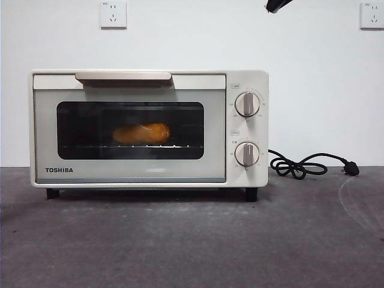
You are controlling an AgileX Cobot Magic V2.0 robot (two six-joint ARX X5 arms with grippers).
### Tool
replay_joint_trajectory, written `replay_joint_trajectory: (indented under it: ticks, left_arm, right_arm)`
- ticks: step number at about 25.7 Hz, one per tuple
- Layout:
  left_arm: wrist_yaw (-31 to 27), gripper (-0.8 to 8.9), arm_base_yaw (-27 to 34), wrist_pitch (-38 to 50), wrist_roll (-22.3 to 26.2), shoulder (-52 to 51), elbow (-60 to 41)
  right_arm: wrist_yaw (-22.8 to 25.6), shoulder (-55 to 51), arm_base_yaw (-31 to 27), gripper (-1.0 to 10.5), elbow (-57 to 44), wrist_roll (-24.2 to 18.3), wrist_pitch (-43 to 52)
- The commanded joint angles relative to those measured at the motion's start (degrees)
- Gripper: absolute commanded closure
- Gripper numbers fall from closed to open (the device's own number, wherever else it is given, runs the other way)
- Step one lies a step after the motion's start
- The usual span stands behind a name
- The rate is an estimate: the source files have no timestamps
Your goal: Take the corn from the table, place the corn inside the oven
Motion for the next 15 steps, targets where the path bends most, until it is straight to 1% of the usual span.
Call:
replay_joint_trajectory:
  ticks: [1, 6, 10, 12, 15]
  left_arm:
    - [-1.4, 8.17, -0.2, 5.6, 0.3, -2.4, -5.2]
    - [-5.7, 8.17, -0.1, 8.3, -0.1, -4.7, -12.1]
    - [-8.9, 8.17, -0.2, 0.6, 0.3, -4.7, -12.0]
    - [-10.3, 8.17, -0.4, -4.4, 2.0, -4.7, -12.0]
    - [-10.5, 8.17, -0.4, -13.4, 4.5, -4.7, -12.0]
  right_arm:
    - [0.0, 0.1, 0.0, 9.5, -0.4, 0.5, 0.4]
    - [0.0, 0.1, 0.0, 9.5, -0.4, 0.5, 0.4]
    - [0.1, 0.1, 0.0, 9.5, -0.4, 0.5, 0.4]
    - [0.0, 0.1, 0.0, 9.5, -0.4, 0.5, 0.4]
    - [0.0, 0.1, 0.0, 9.5, -0.4, 0.5, 0.4]
